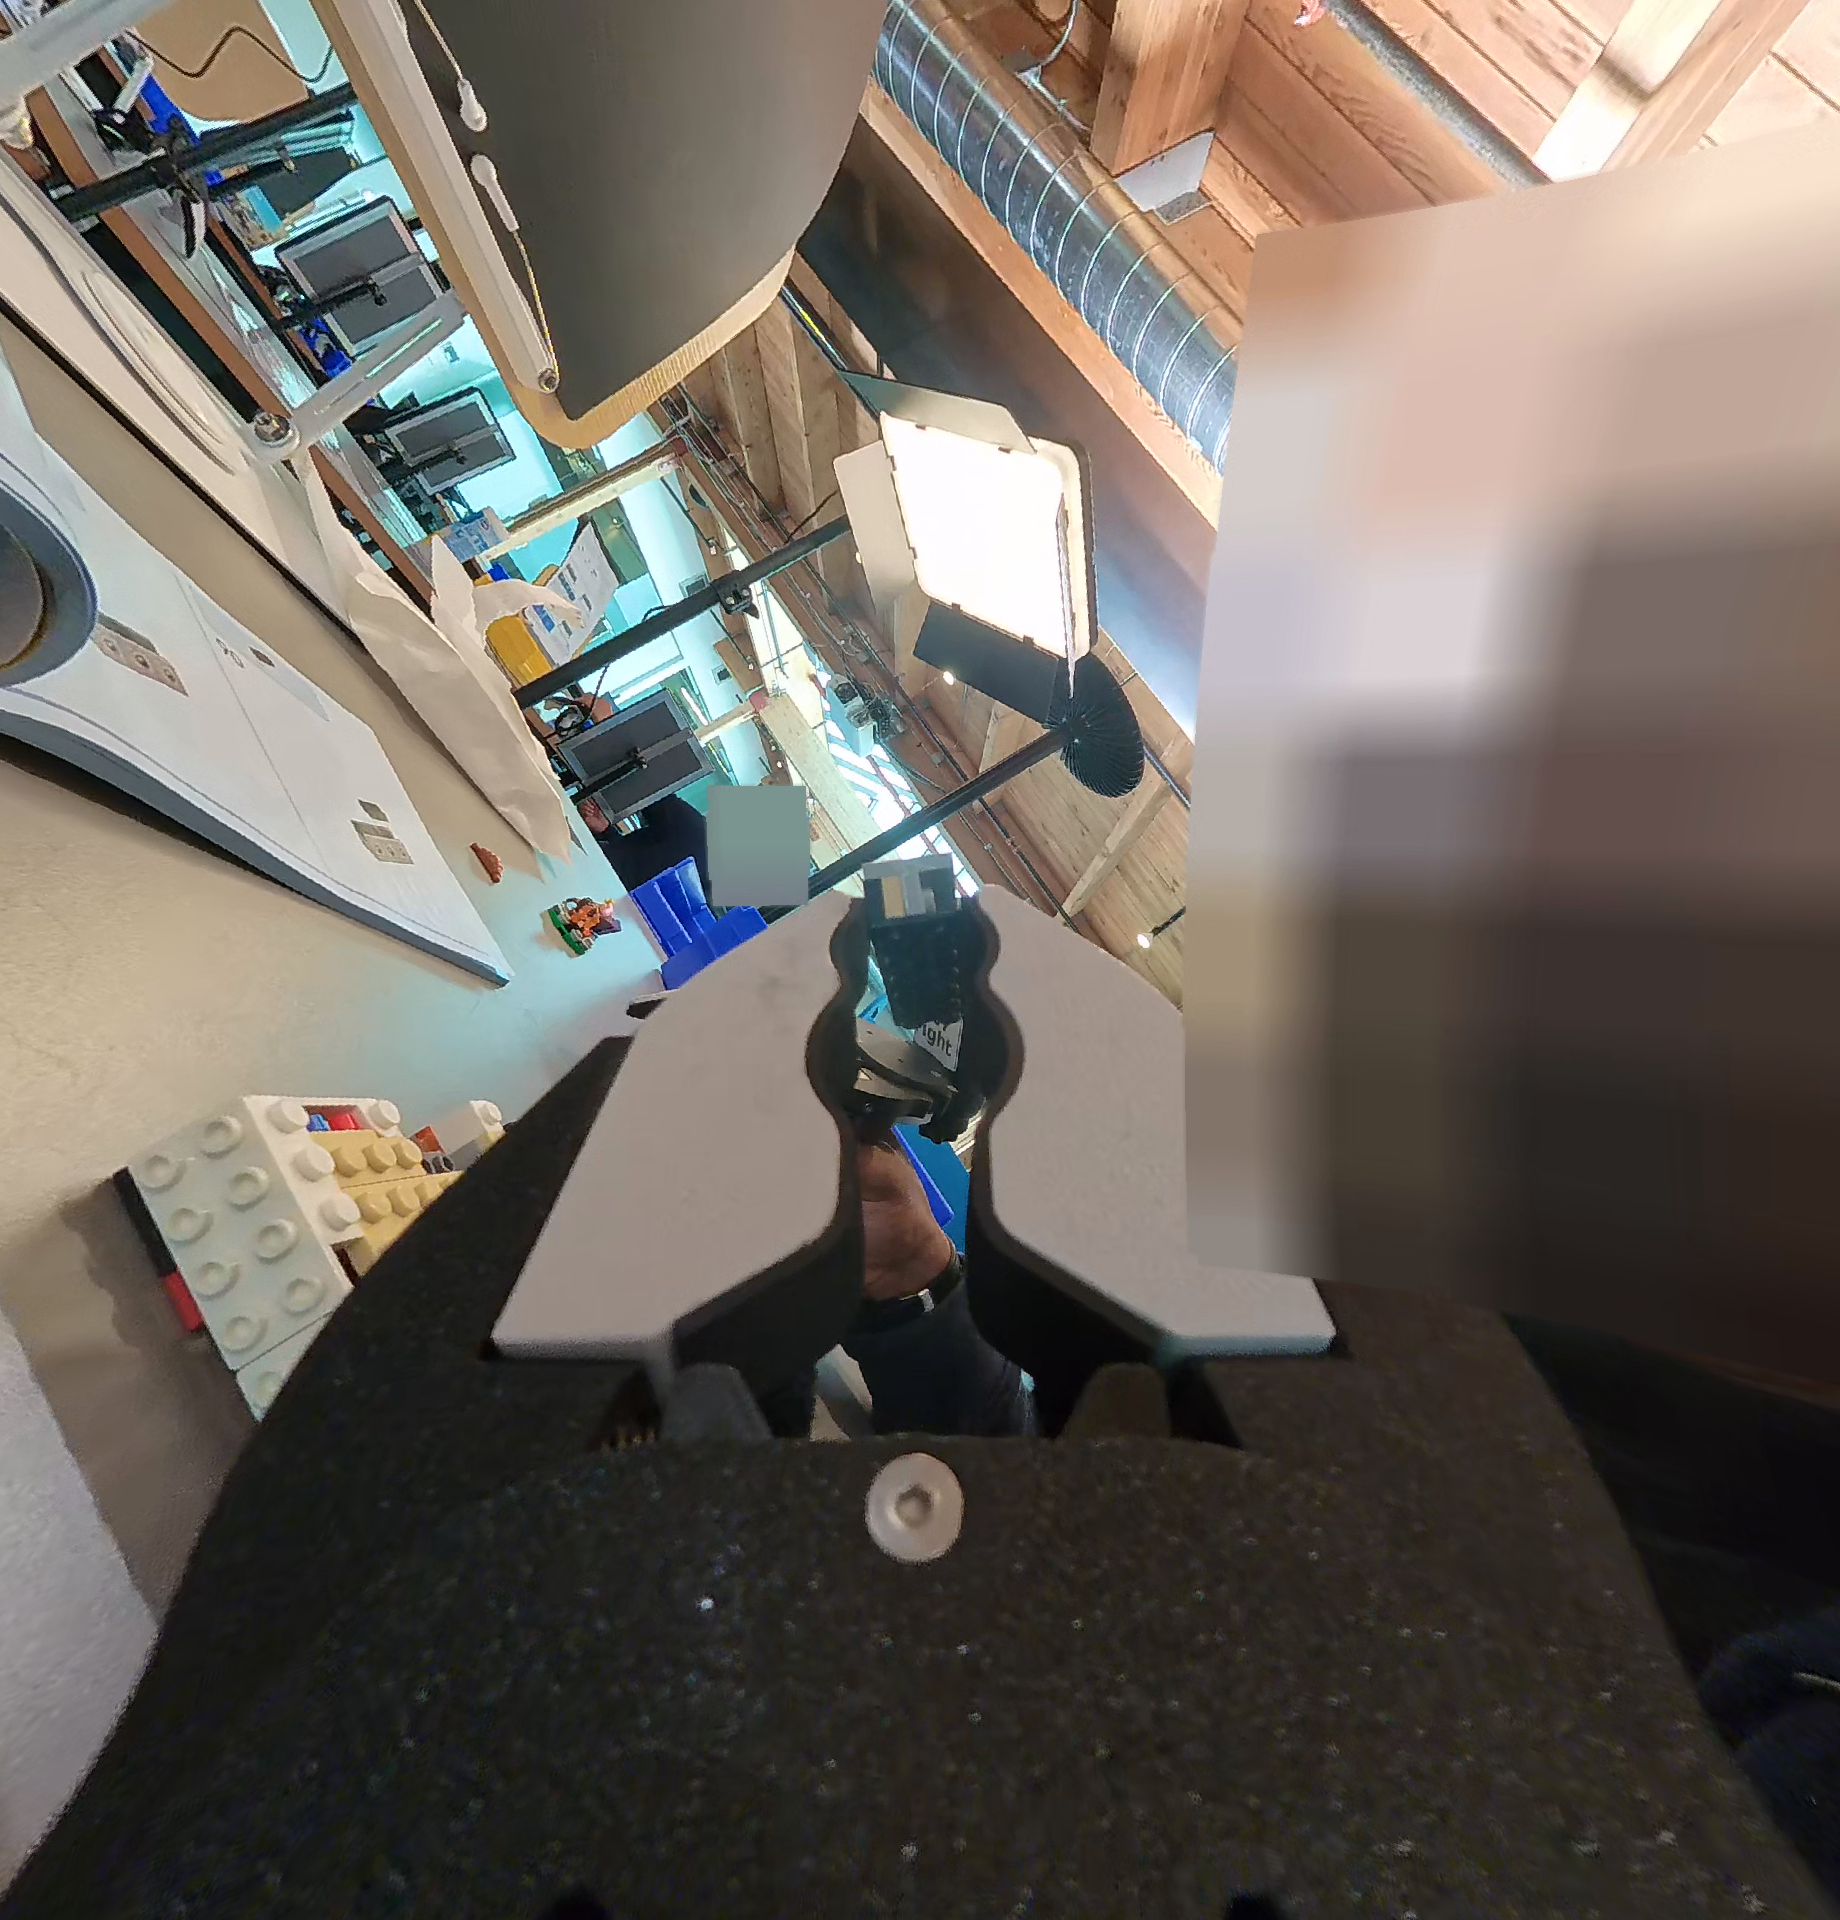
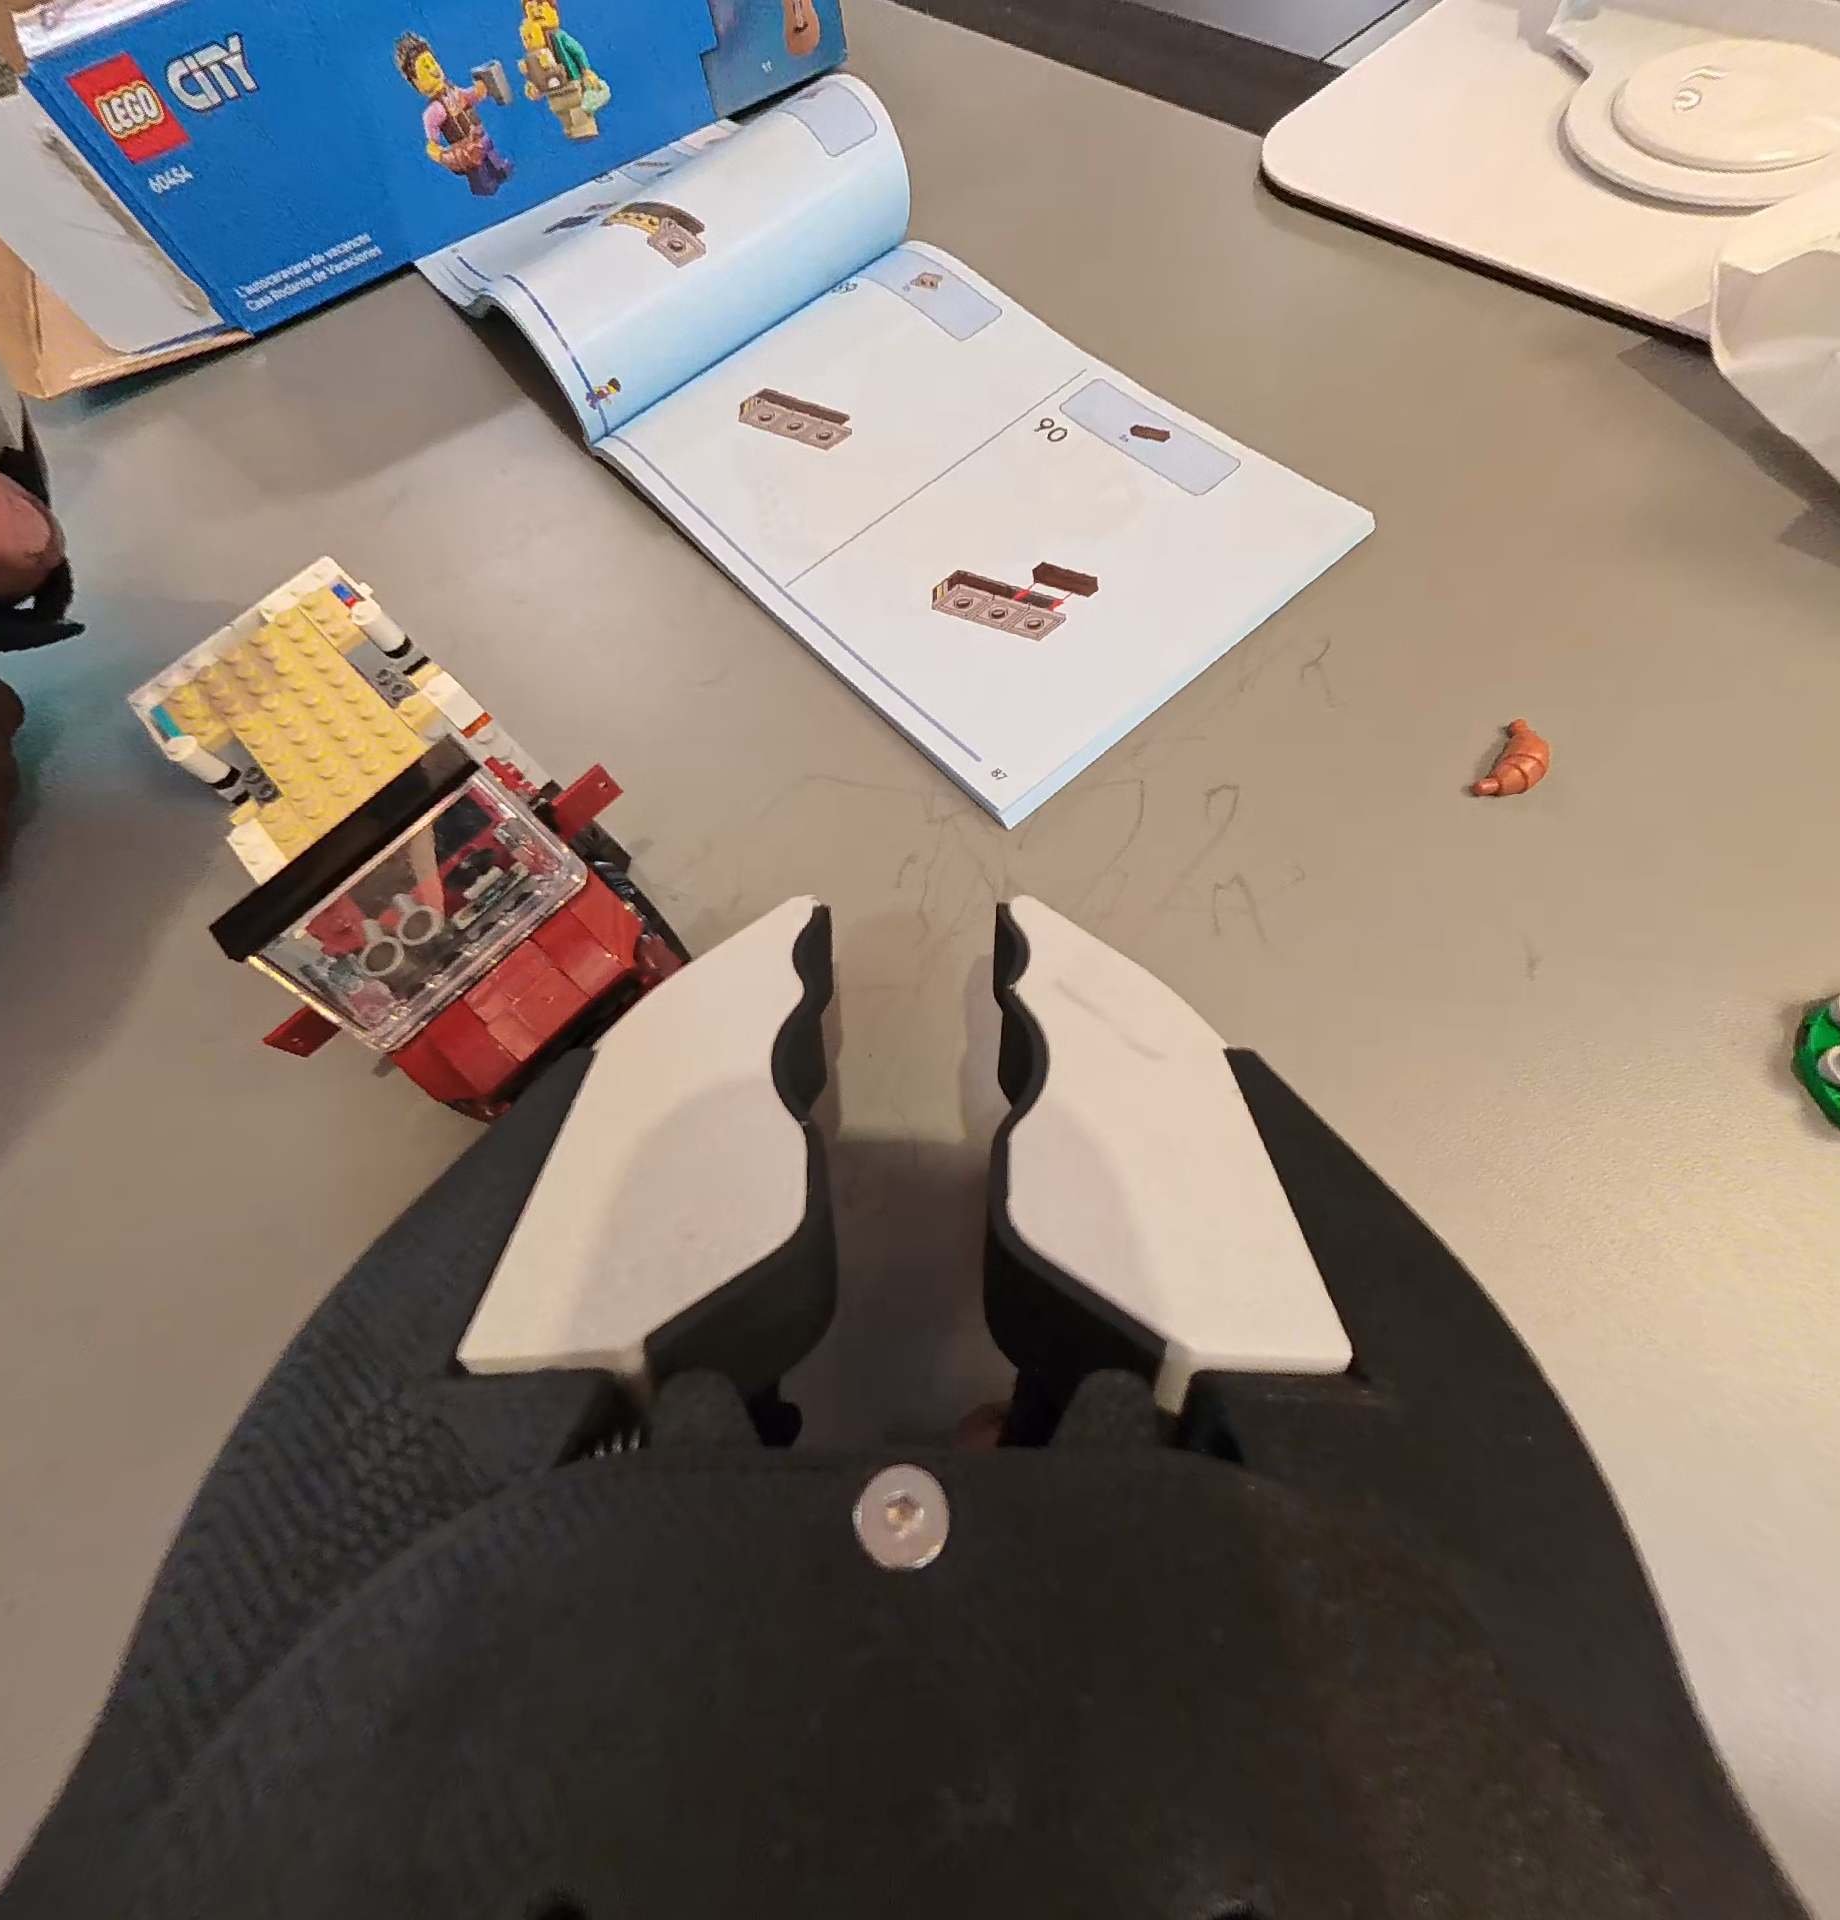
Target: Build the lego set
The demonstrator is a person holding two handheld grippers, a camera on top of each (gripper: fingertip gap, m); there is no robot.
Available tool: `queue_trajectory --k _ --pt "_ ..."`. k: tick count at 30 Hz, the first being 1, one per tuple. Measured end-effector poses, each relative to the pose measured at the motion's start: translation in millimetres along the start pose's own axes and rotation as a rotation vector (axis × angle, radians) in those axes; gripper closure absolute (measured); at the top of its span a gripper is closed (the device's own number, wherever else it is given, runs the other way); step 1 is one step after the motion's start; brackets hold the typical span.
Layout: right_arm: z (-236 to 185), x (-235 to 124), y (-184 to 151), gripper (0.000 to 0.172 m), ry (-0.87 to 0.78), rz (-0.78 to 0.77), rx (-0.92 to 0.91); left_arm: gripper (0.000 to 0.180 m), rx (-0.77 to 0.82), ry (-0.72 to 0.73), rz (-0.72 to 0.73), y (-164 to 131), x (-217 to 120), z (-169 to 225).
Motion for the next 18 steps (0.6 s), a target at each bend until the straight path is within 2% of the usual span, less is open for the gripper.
queue_trajectory --k 18 --pt "-1.5 -0.1 -0.9 0.142 0.007 -0.006 0.006 0.164 -0.055 0.069 0.009 1.3 2.0 -7.9"
Point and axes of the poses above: each gripper's, where its closed fingertips meet, x out along the fingers, y out of its top, z = x × y across the jaws, the point moved 9 cm from there along -x, back along the fingers, and after that the axes turned 10 degrees about y, right-handed, at the moved point
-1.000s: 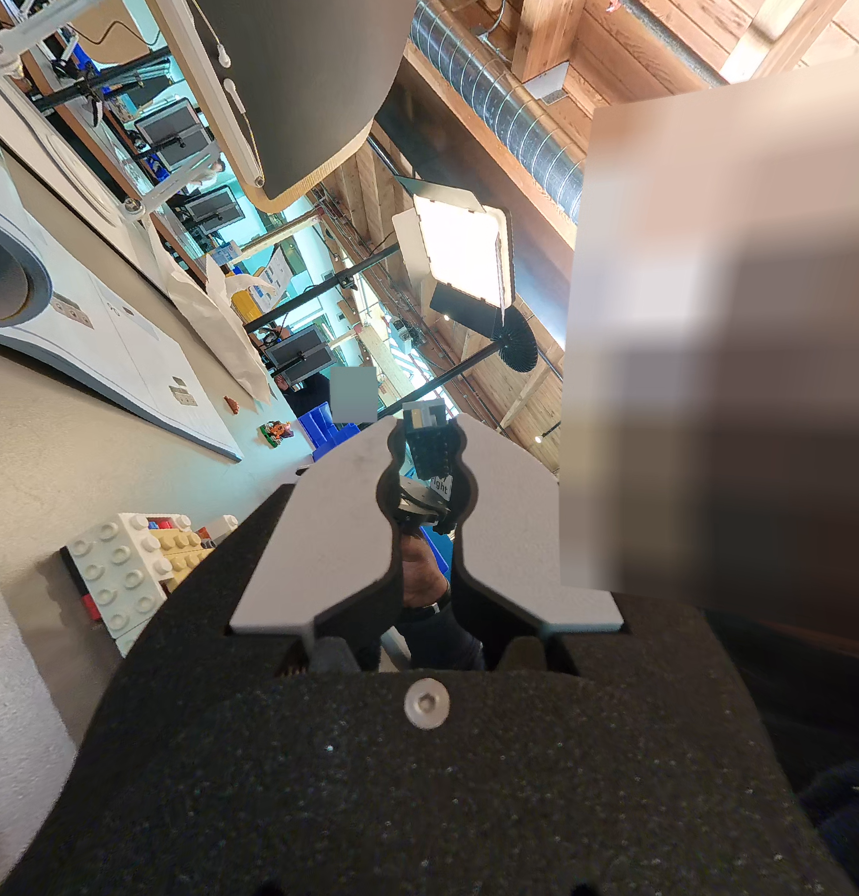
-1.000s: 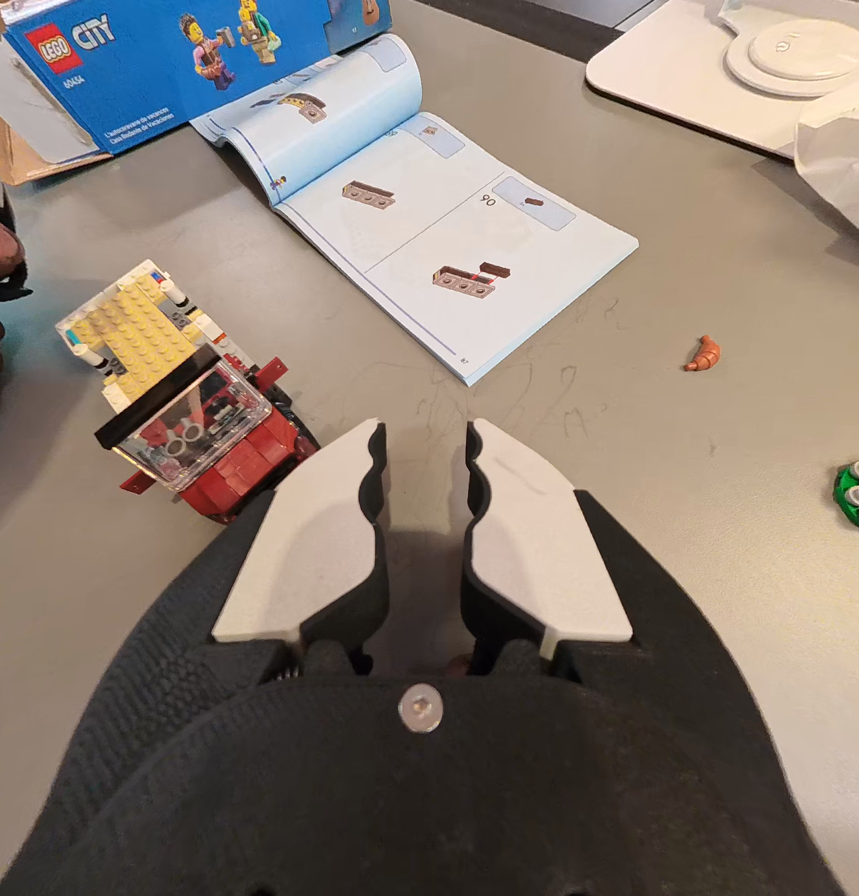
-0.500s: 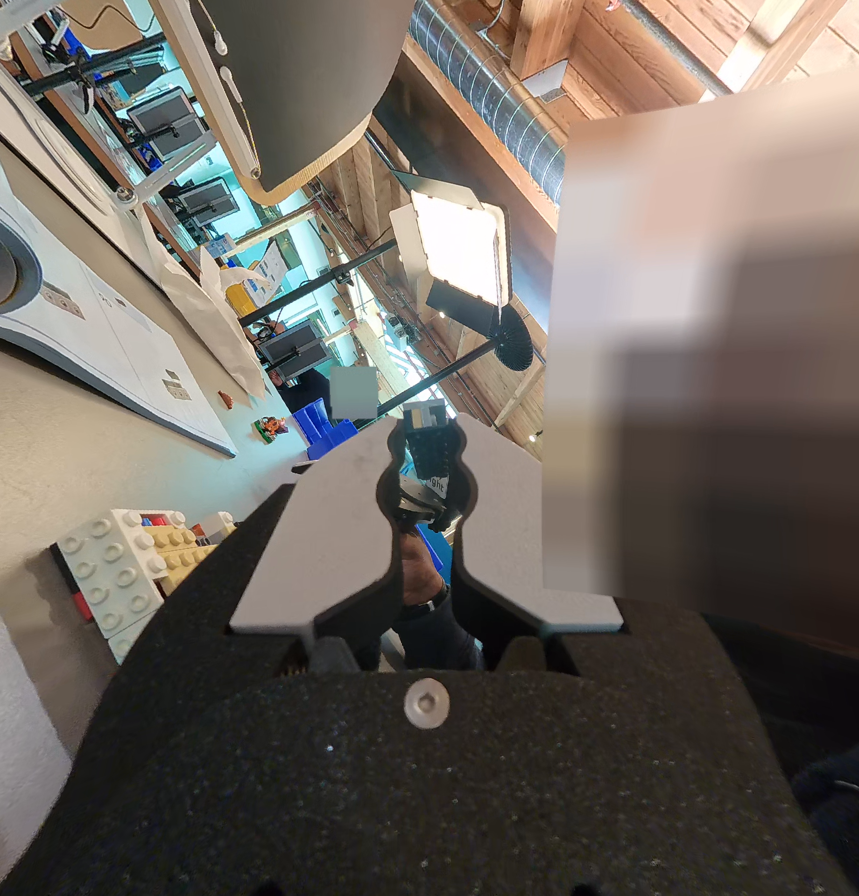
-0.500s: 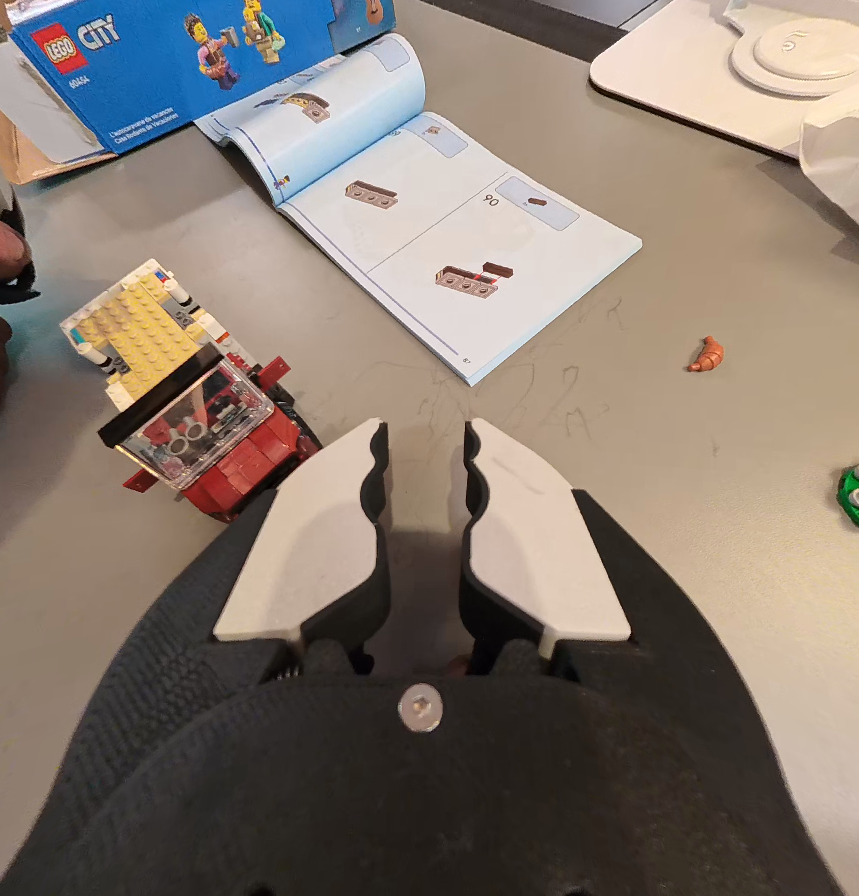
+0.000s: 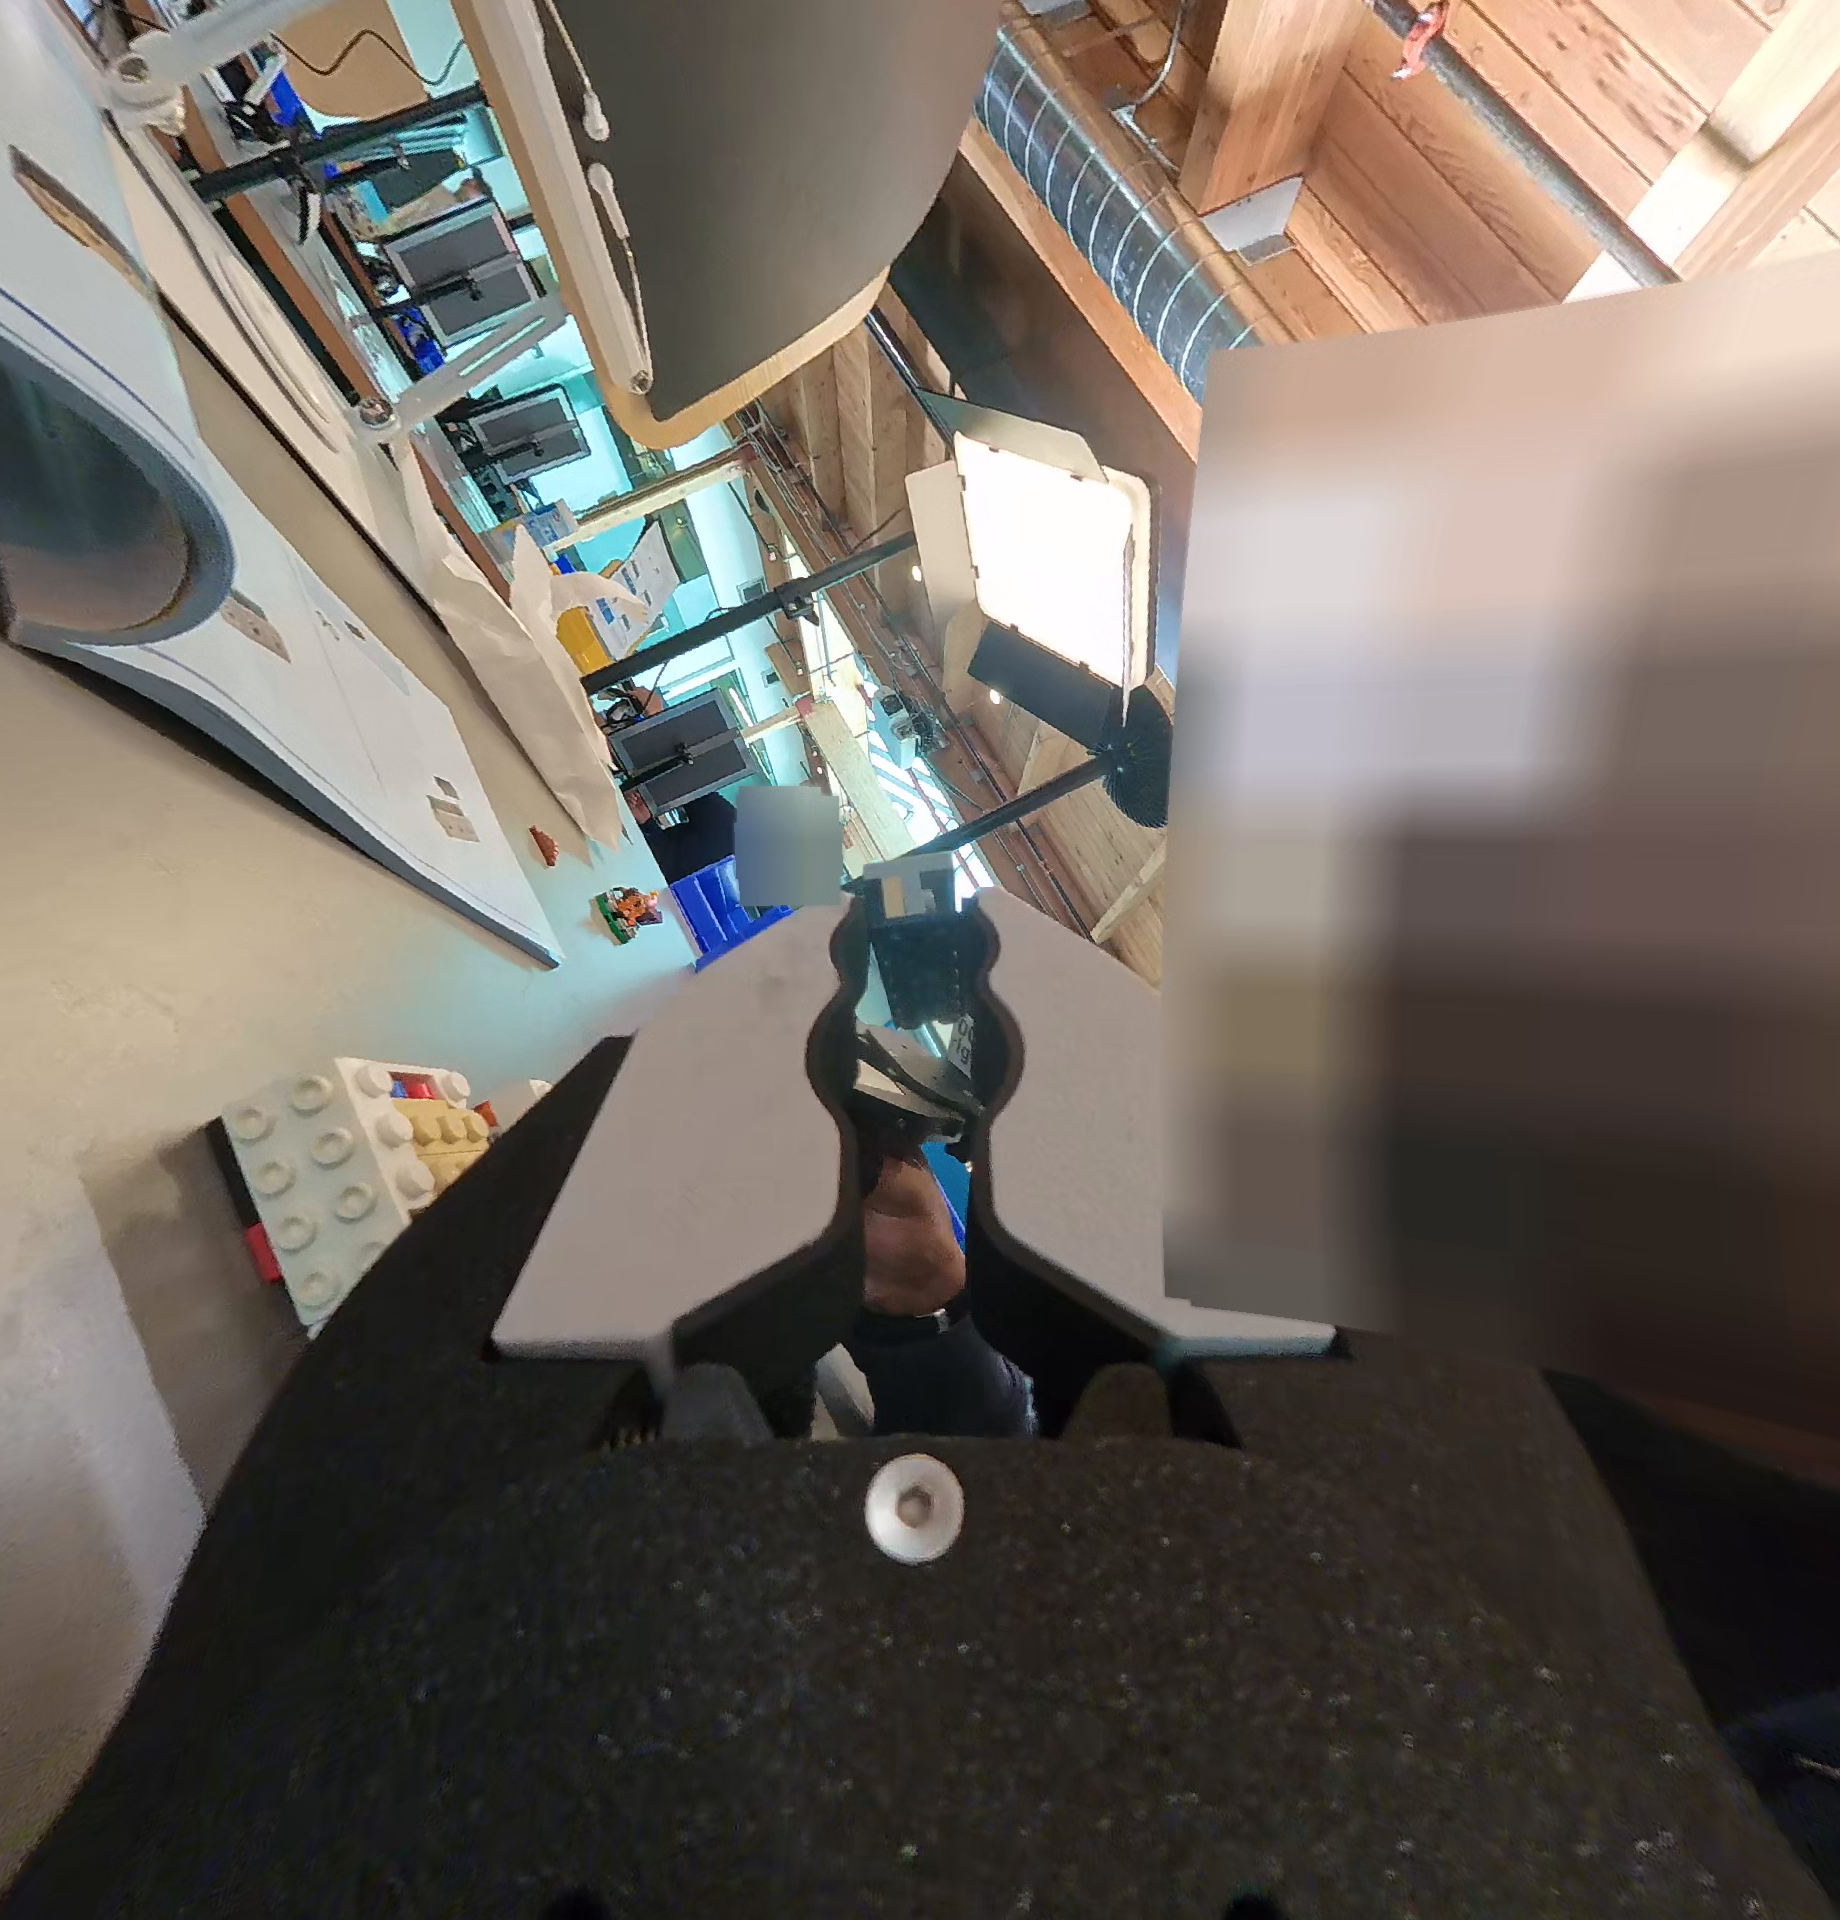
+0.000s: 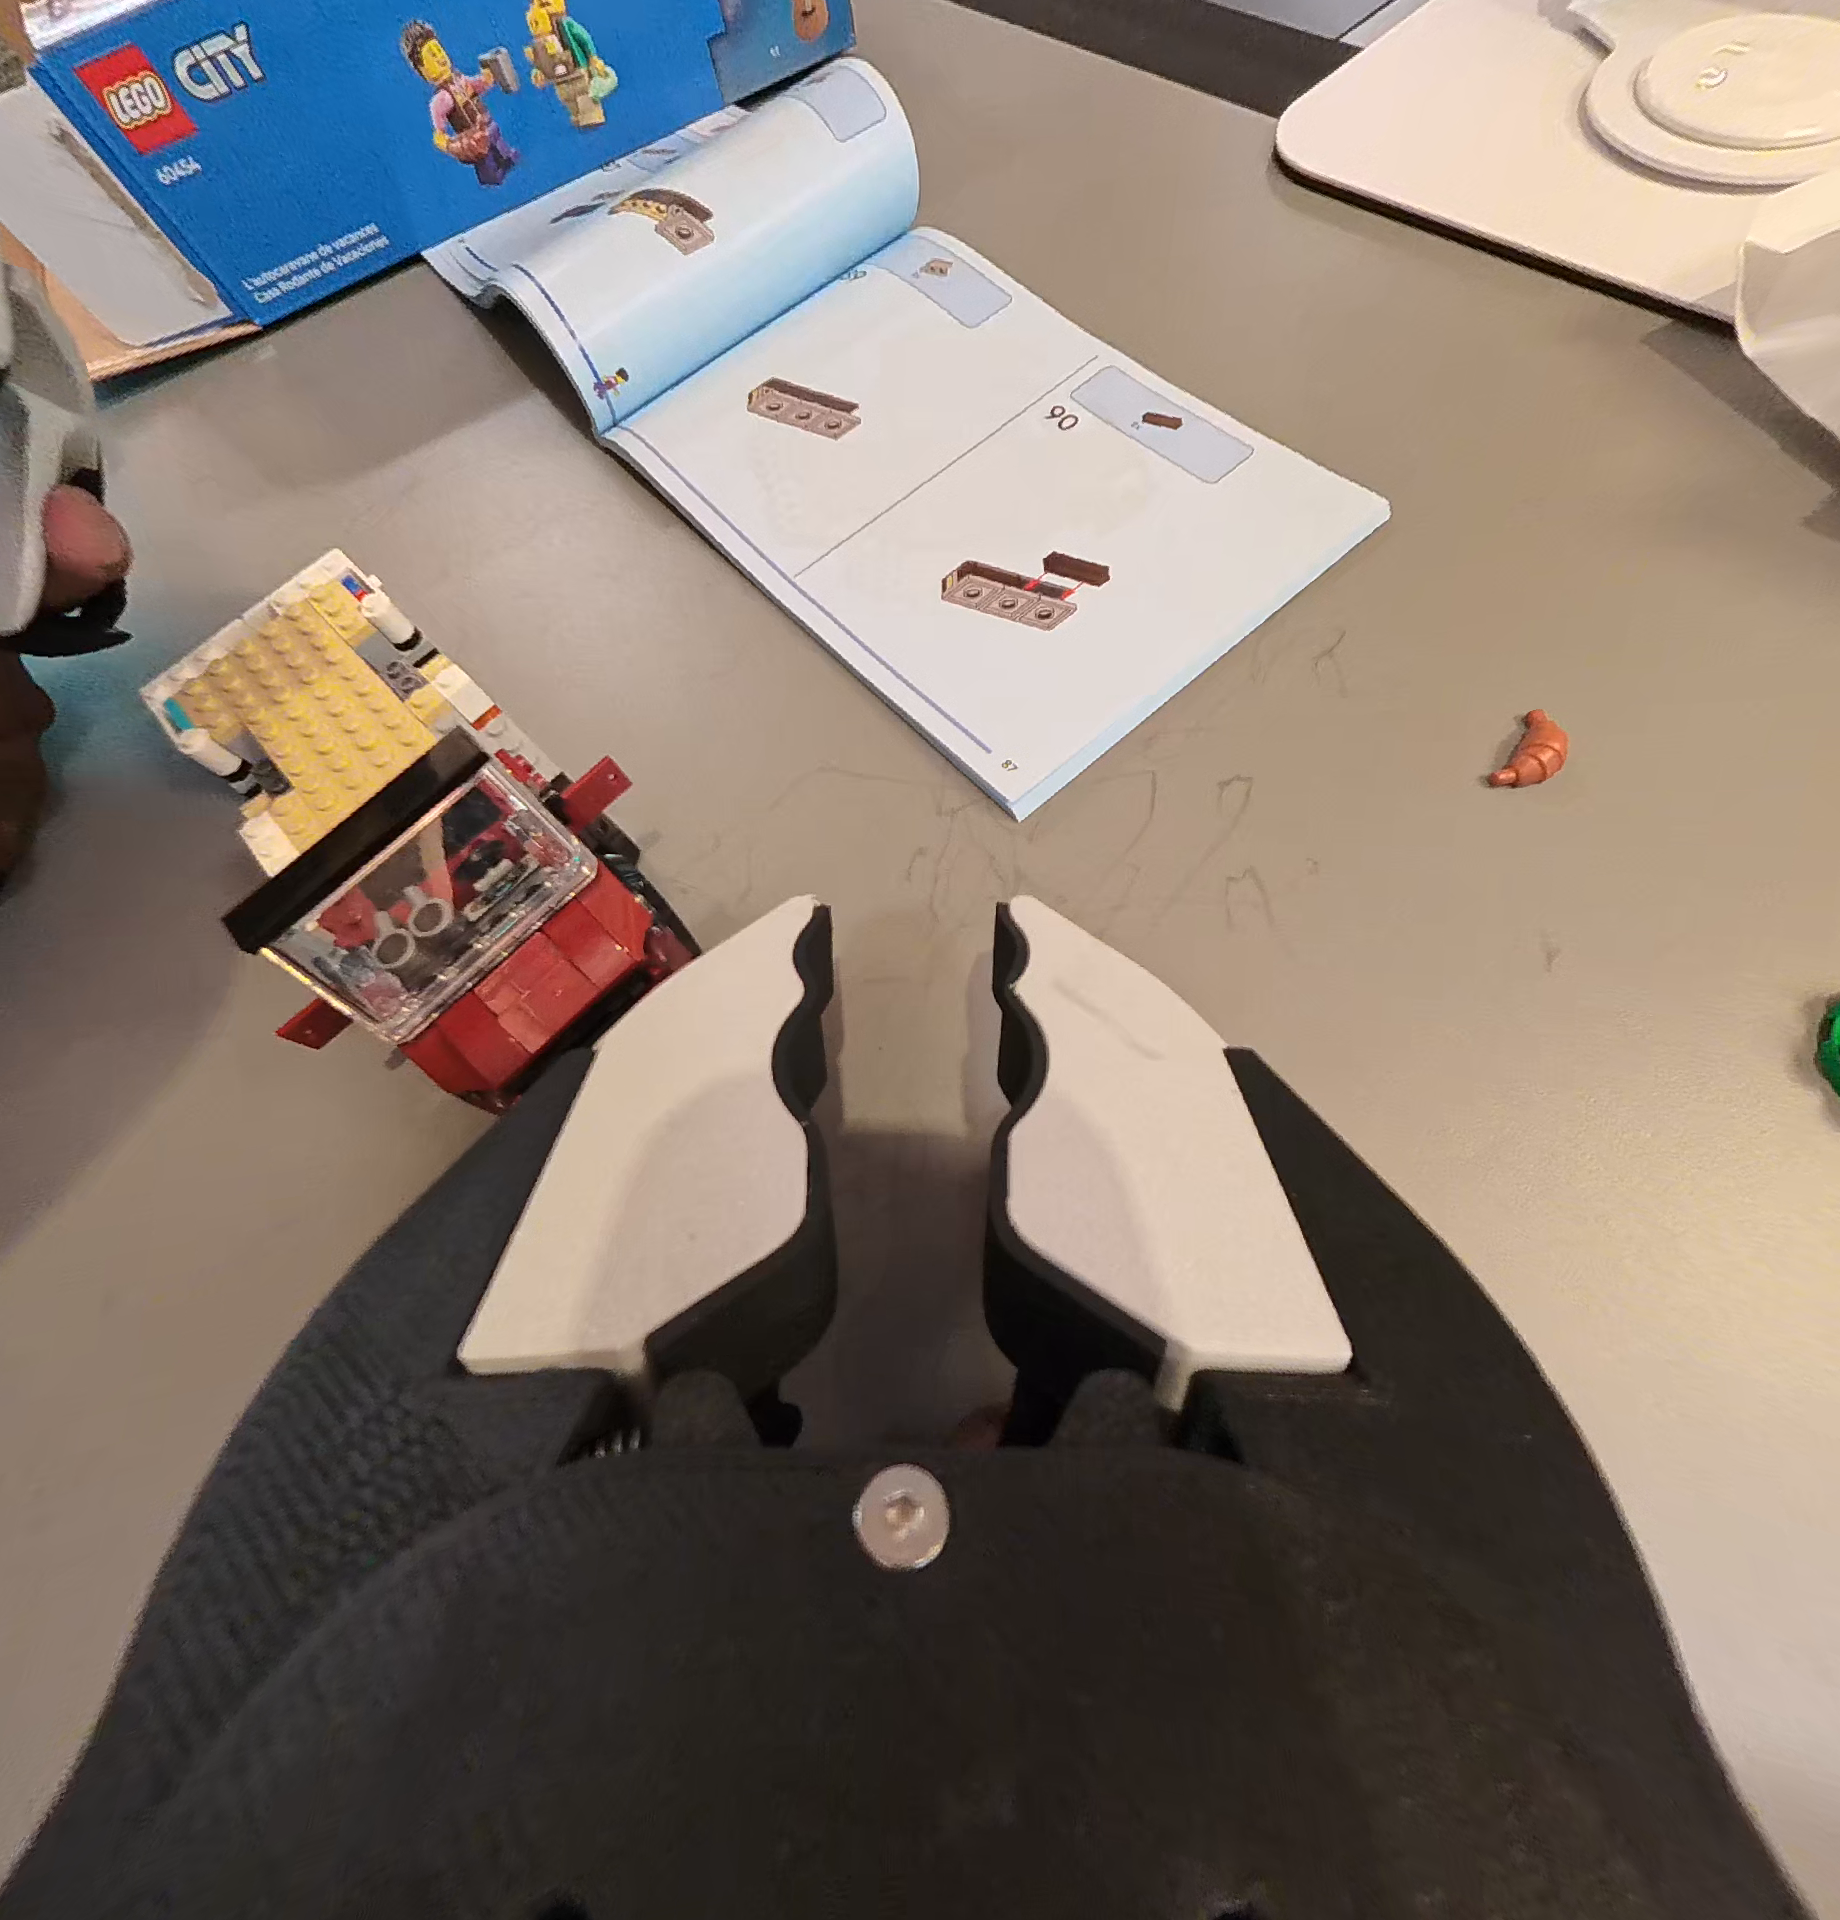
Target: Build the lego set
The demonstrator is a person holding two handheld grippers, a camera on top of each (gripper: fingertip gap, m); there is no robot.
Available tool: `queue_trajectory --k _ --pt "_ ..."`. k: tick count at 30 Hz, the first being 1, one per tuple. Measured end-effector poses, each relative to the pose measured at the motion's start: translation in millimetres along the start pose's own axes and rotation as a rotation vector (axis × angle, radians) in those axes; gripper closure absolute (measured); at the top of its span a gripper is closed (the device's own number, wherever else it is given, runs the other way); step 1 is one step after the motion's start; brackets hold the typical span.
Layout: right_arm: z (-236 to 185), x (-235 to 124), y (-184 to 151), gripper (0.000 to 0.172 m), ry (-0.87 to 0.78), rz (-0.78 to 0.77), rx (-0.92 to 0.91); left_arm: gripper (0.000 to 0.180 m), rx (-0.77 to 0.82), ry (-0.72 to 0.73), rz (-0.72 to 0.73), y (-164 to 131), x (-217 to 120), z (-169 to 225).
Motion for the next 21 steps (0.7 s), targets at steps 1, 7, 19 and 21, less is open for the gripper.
queue_trajectory --k 1,7,19,21 --pt "0 0 0 0.142 -0.001 0.000 0.000 0.164 -0.001 0.012 0.003 0 0 -1" --pt "0 0 0 0.142 -0.004 -0.004 0.002 0.164 0.045 0.117 -0.023 0 4 -2" --pt "-1 0 0 0.143 -0.010 -0.008 -0.001 0.164 0.196 0.383 -0.084 -6 14 -4" --pt "-1 1 -1 0.143 -0.012 -0.017 -0.003 0.164 0.228 0.423 -0.082 -7 15 -3"
Point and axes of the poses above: each gripper's, where its closed fingertips meet, x out along the fingers, y out of its top, z = x × y across the jaws, the point moved 9 cm from there along -x, back along the fingers, and after that the axes turned 10 degrees about y, right-handed, at the moved point
